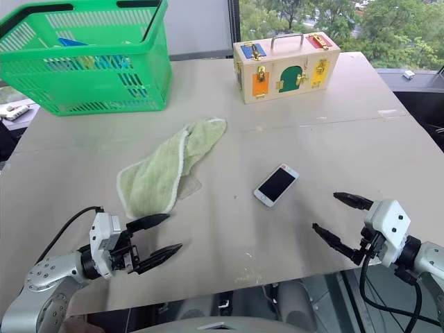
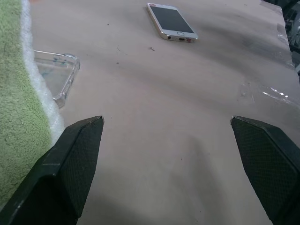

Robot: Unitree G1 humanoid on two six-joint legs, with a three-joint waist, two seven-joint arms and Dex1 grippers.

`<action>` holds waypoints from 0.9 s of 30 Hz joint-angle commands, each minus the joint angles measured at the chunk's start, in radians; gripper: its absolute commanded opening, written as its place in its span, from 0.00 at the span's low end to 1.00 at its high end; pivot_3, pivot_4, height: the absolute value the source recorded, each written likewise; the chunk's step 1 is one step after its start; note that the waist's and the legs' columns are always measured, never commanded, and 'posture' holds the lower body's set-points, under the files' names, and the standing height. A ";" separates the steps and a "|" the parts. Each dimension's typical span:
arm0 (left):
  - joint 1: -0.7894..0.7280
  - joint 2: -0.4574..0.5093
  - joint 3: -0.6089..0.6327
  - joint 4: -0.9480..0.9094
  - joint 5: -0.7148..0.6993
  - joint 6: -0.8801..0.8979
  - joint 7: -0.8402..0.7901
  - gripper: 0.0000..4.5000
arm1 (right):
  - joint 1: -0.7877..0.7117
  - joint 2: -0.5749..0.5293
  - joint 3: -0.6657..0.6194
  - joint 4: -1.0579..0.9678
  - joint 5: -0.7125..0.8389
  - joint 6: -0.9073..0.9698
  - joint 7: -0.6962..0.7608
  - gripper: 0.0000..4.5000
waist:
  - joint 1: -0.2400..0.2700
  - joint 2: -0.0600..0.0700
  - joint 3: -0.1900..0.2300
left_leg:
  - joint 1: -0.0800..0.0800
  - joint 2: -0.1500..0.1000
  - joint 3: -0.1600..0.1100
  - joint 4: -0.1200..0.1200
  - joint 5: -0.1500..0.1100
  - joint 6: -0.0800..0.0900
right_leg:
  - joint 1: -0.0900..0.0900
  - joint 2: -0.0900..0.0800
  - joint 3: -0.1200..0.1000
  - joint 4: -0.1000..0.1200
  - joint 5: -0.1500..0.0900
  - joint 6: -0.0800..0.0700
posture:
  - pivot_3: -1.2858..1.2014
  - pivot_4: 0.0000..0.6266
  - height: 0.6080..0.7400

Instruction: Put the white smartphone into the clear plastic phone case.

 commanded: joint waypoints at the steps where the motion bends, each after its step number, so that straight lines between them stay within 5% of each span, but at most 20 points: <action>1: -0.078 -0.005 0.029 -0.064 -0.053 0.028 0.053 1.00 | -0.022 0.003 -0.018 -0.074 0.039 0.024 -0.032 0.99 | 0.000 0.000 0.000 | 0.000 0.000 0.000 0.000 0.000 0.000 | 0.000 0.000 0.000 0.000 0.000 0.000 | 0.52 0.24 1.00; 11: -0.441 -0.004 0.071 -0.159 -0.305 0.394 0.422 1.00 | -0.296 -0.022 0.064 -0.228 0.211 0.299 -0.216 0.99 | -0.003 0.000 0.000 | 0.000 -0.002 0.001 0.001 0.003 0.005 | 0.002 0.003 0.003 0.000 0.000 0.000 | 0.52 0.24 1.00; 18: -0.541 0.071 0.059 0.013 -0.090 0.388 0.526 1.00 | -0.437 -0.051 0.084 -0.286 0.340 0.336 -0.214 0.99 | 0.000 0.000 0.000 | 0.000 -0.005 -0.001 -0.002 0.003 0.005 | 0.001 0.005 0.002 0.000 0.000 0.000 | 0.52 0.24 1.00; 26: -0.490 0.099 -0.050 0.112 0.019 0.422 0.441 1.00 | -0.433 -0.070 0.121 -0.288 0.301 0.332 -0.218 0.99 | 0.004 -0.001 0.000 | 0.000 -0.004 0.000 -0.001 0.003 0.005 | 0.001 0.003 0.003 0.000 0.000 0.000 | 0.52 0.24 1.00; 27: -0.490 0.094 -0.049 0.117 0.017 0.420 0.432 0.88 | -0.435 -0.071 0.122 -0.291 0.300 0.335 -0.224 1.00 | 0.003 -0.001 0.000 | 0.000 -0.004 0.000 -0.001 0.003 0.005 | 0.001 0.003 0.003 0.000 0.000 0.000 | 0.52 0.24 1.00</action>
